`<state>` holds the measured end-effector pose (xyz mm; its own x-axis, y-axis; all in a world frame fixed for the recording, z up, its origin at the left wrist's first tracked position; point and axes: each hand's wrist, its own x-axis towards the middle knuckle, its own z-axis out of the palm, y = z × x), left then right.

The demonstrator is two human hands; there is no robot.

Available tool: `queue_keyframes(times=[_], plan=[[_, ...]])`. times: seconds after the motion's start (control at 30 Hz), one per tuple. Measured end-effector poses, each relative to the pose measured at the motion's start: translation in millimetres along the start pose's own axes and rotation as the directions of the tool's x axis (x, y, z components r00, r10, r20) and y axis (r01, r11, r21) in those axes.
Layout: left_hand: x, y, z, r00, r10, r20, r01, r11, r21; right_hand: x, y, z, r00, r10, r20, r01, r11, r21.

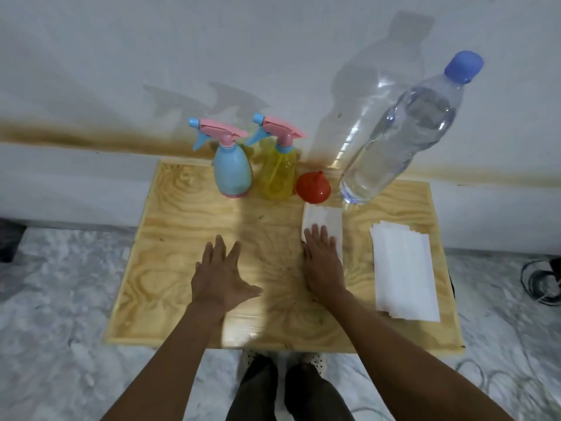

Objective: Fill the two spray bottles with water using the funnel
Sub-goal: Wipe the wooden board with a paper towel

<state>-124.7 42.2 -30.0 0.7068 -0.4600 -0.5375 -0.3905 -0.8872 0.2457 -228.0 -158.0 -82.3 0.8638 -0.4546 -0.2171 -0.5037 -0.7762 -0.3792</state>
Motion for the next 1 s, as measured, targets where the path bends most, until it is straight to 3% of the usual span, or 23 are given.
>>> queue_keyframes(times=[0.13, 0.33, 0.5, 0.63, 0.7, 0.8, 0.93, 1.0], plan=[[0, -3, 2, 1.000, 0.017, -0.018, -0.017, 1.000, 0.003, 10, -19, 11, 0.996, -0.085, 0.021, 0.084, 0.995, 0.054], [0, -10, 3, 0.999, 0.018, -0.037, -0.019, 0.999, -0.032, 15, -42, 18, 0.945, -0.289, 0.154, 0.298, 0.954, -0.038], [2, -10, 4, 0.999, 0.015, -0.031, -0.017, 0.999, -0.050, 2, -34, 20, 0.826, -0.533, 0.181, 0.554, 0.827, -0.095], [3, -13, 6, 0.999, 0.022, -0.024, -0.022, 0.999, -0.031, -12, -26, 1, 0.773, -0.593, 0.224, 0.629, 0.764, -0.147], [4, -14, 7, 0.999, 0.029, -0.020, -0.029, 0.999, -0.022, -18, -21, -7, 0.837, -0.540, 0.089, 0.547, 0.819, -0.170], [5, -15, 9, 0.999, 0.035, -0.026, -0.036, 0.999, -0.036, -20, -16, -5, 0.916, -0.362, -0.176, 0.369, 0.930, 0.007], [7, -17, 12, 0.998, 0.051, -0.037, -0.052, 0.998, -0.023, -24, -43, 8, 0.987, 0.032, -0.154, -0.011, 0.990, 0.139], [8, -18, 14, 0.998, 0.056, -0.038, -0.057, 0.998, -0.010, -22, -58, 15, 0.988, 0.104, -0.115, -0.076, 0.971, 0.225]])
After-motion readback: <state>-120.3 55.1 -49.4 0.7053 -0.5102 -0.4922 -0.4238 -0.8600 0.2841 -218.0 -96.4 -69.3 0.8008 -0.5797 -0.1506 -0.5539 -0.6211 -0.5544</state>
